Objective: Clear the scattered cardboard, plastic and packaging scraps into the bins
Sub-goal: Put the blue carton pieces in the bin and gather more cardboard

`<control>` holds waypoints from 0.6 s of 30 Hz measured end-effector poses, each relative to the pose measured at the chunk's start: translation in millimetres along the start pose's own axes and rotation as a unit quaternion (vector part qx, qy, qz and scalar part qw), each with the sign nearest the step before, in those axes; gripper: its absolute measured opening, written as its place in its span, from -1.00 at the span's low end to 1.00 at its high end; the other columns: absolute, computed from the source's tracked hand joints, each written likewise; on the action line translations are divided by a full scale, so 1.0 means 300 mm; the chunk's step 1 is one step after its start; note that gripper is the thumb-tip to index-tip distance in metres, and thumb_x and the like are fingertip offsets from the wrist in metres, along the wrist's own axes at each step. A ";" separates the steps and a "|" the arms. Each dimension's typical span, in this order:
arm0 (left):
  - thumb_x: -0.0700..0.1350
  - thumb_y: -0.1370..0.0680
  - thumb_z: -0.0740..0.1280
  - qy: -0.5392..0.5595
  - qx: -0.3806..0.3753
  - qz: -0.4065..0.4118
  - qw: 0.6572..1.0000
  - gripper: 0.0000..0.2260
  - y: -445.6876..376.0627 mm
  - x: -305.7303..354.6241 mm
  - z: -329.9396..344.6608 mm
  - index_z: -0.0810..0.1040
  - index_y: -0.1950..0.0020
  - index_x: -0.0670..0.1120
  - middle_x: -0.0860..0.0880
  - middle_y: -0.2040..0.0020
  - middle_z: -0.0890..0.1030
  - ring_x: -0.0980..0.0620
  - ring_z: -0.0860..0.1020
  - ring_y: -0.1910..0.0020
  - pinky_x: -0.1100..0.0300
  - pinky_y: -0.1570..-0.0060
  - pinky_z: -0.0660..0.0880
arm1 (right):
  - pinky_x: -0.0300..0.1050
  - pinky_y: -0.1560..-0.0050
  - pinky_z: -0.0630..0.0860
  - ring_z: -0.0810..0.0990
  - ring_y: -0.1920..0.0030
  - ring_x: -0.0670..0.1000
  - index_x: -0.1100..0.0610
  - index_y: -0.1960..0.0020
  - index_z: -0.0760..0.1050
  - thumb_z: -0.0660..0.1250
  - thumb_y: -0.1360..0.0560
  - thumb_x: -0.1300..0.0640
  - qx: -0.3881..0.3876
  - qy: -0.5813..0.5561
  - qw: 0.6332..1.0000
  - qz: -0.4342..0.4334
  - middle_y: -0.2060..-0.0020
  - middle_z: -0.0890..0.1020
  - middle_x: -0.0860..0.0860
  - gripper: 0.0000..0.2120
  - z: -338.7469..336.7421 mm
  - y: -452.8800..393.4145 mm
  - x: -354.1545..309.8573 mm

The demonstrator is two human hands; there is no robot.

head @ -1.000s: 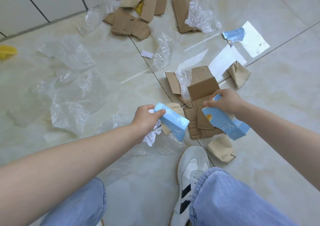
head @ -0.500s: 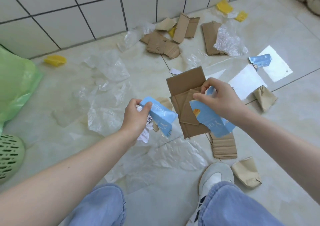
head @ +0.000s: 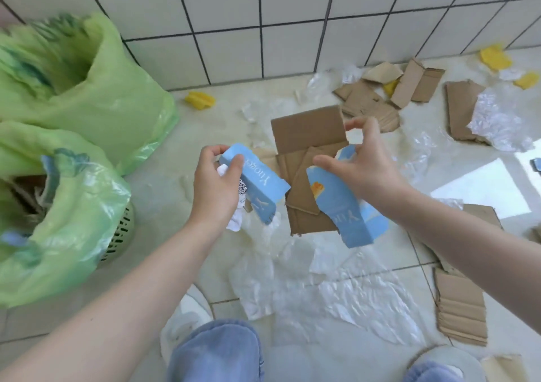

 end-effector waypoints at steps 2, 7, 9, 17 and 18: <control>-0.08 -0.60 0.26 -0.011 0.032 0.035 0.999 -0.87 -0.023 0.033 -0.082 0.43 -0.13 -0.02 0.06 0.15 0.52 0.28 0.49 0.38 0.48 0.49 0.34 | 0.01 0.00 0.58 0.57 -0.01 0.04 -0.08 -0.12 0.33 0.51 -0.34 -0.06 -0.027 -0.039 0.999 0.000 -0.04 0.57 -0.01 -0.53 0.056 -0.025 -0.062; -0.05 -0.59 0.27 -0.032 0.123 0.100 0.987 -0.89 -0.063 0.114 -0.315 0.44 -0.11 0.05 0.14 0.16 0.55 0.32 0.48 0.33 0.50 0.36 0.38 | -0.16 0.12 0.59 0.64 0.12 -0.09 0.00 0.00 0.57 0.46 -0.42 0.07 -0.106 -0.124 0.986 -0.035 0.09 0.68 -0.03 -0.83 0.209 -0.057 -0.252; -0.05 -0.59 0.26 -0.034 0.156 0.126 0.979 -0.90 -0.065 0.152 -0.392 0.43 -0.10 0.06 0.12 0.15 0.55 0.25 0.50 0.27 0.46 0.31 0.40 | -0.18 0.09 0.59 0.66 0.07 -0.06 -0.02 0.01 0.58 0.45 -0.44 0.07 -0.127 -0.151 0.979 -0.049 0.07 0.68 -0.05 -0.86 0.276 -0.067 -0.345; -0.04 -0.57 0.22 -0.089 0.265 0.201 0.939 -0.91 -0.061 0.227 -0.678 0.40 -0.07 0.09 0.15 0.09 0.55 0.23 0.53 0.10 0.37 0.09 0.44 | 0.10 -0.04 0.62 0.69 0.02 0.05 -0.01 0.10 0.57 0.44 -0.44 0.06 -0.173 -0.229 0.955 -0.067 0.05 0.69 0.02 -0.93 0.505 -0.063 -0.627; 0.02 -0.56 0.21 -0.103 0.275 0.195 0.936 -0.90 -0.061 0.222 -0.710 0.40 -0.07 0.14 0.10 0.06 0.57 0.14 0.56 0.08 0.24 0.08 0.48 | 0.14 -0.07 0.61 0.68 0.01 0.06 0.01 0.08 0.57 0.44 -0.44 0.04 -0.179 -0.232 0.954 -0.064 0.03 0.69 0.03 -0.91 0.531 -0.060 -0.645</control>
Point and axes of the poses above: each hand's wrist, its own y-axis away from the middle knuckle, its own z-axis out of the palm, x = y × z, the point moved 2 cm from there along -y, towards the middle knuckle
